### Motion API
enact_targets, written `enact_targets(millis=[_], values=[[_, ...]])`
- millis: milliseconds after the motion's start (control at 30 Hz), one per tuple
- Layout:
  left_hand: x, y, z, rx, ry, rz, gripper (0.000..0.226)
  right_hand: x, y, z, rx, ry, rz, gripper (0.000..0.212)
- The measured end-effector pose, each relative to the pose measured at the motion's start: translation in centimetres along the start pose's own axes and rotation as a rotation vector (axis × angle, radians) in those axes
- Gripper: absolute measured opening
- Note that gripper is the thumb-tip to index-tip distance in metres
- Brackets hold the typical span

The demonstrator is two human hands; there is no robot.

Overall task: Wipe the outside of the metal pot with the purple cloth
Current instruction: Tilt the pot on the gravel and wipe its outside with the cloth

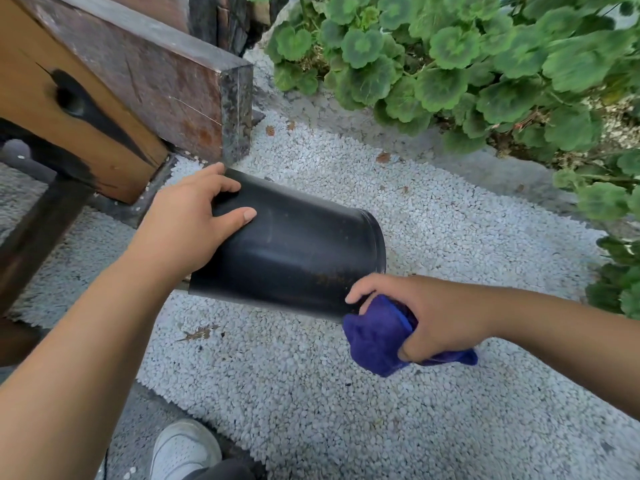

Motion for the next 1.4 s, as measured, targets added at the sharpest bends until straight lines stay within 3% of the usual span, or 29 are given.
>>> enact_targets(millis=[133,267,333,400,500,700,900,1300,1400], values=[[-0.6,-0.4,0.3,0.116,0.051,-0.007,0.039,-1.0,2.0,-0.7,-0.422,0.48,0.193,0.045],[1.3,-1.4,0.6,0.732,0.034,-0.299,0.041,-2.3,3.3,-0.8,-0.675,0.788,0.311,0.038],[3.0,-1.7,-0.4,0.618,0.019,-0.391,0.05,-3.3,3.6,-0.5,-0.853,0.859,0.346,0.036],[4.0,-1.6,-1.7,0.348,0.017,-0.389,0.061,-3.9,3.5,0.3,-1.013,0.921,0.413,0.037],[3.9,-1.1,-2.3,0.187,0.021,-0.324,0.065,-4.1,3.3,2.3,-0.971,1.026,0.454,0.045],[-0.9,1.7,0.3,0.172,-0.021,-0.197,0.052,-3.1,3.8,6.6,-0.705,1.119,0.367,0.04],[-5.0,4.0,2.4,0.175,-0.034,-0.114,0.053,-1.4,5.6,6.2,-0.416,1.03,0.295,0.038],[-8.6,8.1,2.8,0.164,-0.034,-0.106,0.053,-1.6,8.5,0.9,-0.195,1.036,0.145,0.062],[-9.3,8.5,3.0,0.155,0.033,-0.106,0.056,-2.3,8.2,0.9,-0.277,1.068,0.171,0.06]])
Point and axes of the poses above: each hand's wrist, its own x-axis away from the middle knuckle, its own z-axis out of the back of the hand, y = z × x, the point moved 1 cm from there along -x, towards the middle knuckle, and after that the axes turned 14 degrees about -y, right-handed, at the moved point
